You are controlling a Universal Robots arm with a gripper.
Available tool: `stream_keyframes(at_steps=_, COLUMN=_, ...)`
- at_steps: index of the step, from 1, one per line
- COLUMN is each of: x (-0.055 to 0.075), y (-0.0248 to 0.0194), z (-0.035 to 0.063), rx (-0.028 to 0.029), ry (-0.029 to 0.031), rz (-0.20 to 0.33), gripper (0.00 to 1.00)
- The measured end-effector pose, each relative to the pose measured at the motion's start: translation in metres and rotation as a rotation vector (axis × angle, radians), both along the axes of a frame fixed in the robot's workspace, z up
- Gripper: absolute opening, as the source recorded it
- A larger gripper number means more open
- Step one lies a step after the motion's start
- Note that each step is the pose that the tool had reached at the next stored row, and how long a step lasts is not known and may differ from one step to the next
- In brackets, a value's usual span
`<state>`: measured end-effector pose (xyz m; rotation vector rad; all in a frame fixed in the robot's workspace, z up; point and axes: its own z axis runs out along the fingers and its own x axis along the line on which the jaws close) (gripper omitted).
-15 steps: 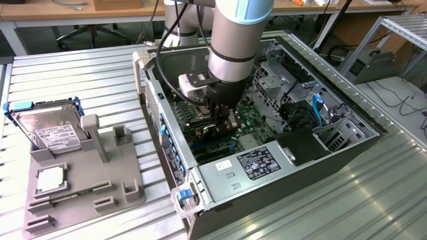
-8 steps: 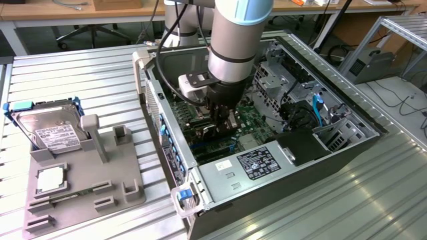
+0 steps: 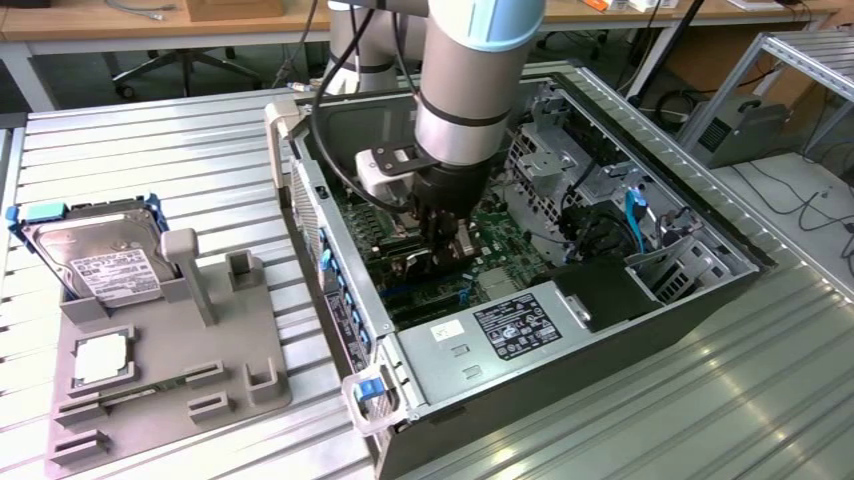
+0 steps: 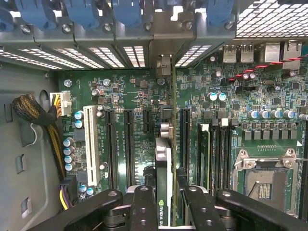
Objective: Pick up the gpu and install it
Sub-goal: 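Insert the gpu into the slot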
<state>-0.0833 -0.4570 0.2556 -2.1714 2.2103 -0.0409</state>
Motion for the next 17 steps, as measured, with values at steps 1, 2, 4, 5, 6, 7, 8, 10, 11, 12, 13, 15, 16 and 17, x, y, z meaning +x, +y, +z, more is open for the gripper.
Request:
stream_keyframes(at_steps=1, x=-0.0007, y=0.0000, z=-0.0001, rx=0.0001, ry=-0.0007, rz=0.000, gripper=0.27)
stream_keyframes(at_steps=2, x=-0.0013, y=0.0000, z=-0.0003, rx=0.0002, ry=-0.0013, rz=0.000, gripper=0.27)
stream_keyframes(at_steps=4, x=-0.0024, y=-0.0001, z=-0.0008, rx=-0.0002, ry=-0.0025, rz=0.001, gripper=0.27)
stream_keyframes(at_steps=5, x=-0.0028, y=-0.0001, z=-0.0010, rx=-0.0003, ry=-0.0028, rz=0.001, gripper=0.27)
stream_keyframes(at_steps=6, x=-0.0029, y=-0.0001, z=-0.0010, rx=-0.0004, ry=-0.0028, rz=0.001, gripper=0.27)
stream_keyframes(at_steps=7, x=-0.0028, y=-0.0001, z=-0.0011, rx=-0.0003, ry=-0.0029, rz=0.001, gripper=0.27)
stream_keyframes(at_steps=8, x=-0.0028, y=-0.0001, z=-0.0012, rx=-0.0001, ry=-0.0030, rz=0.001, gripper=0.27)
stream_keyframes(at_steps=10, x=-0.0029, y=-0.0001, z=-0.0013, rx=0.0000, ry=-0.0031, rz=0.001, gripper=0.27)
stream_keyframes(at_steps=11, x=-0.0030, y=-0.0001, z=-0.0014, rx=-0.0001, ry=-0.0031, rz=0.001, gripper=0.27)
stream_keyframes(at_steps=12, x=-0.0033, y=-0.0001, z=-0.0017, rx=-0.0001, ry=-0.0034, rz=0.001, gripper=0.27)
stream_keyframes(at_steps=13, x=-0.0034, y=-0.0001, z=-0.0018, rx=-0.0002, ry=-0.0035, rz=0.001, gripper=0.27)
stream_keyframes(at_steps=15, x=-0.0034, y=-0.0001, z=-0.0019, rx=0.0000, ry=-0.0036, rz=0.001, gripper=0.27)
stream_keyframes(at_steps=16, x=-0.0034, y=-0.0001, z=-0.0019, rx=0.0000, ry=-0.0036, rz=0.001, gripper=0.27)
stream_keyframes(at_steps=17, x=-0.0034, y=-0.0001, z=-0.0019, rx=0.0000, ry=-0.0037, rz=0.001, gripper=0.27)
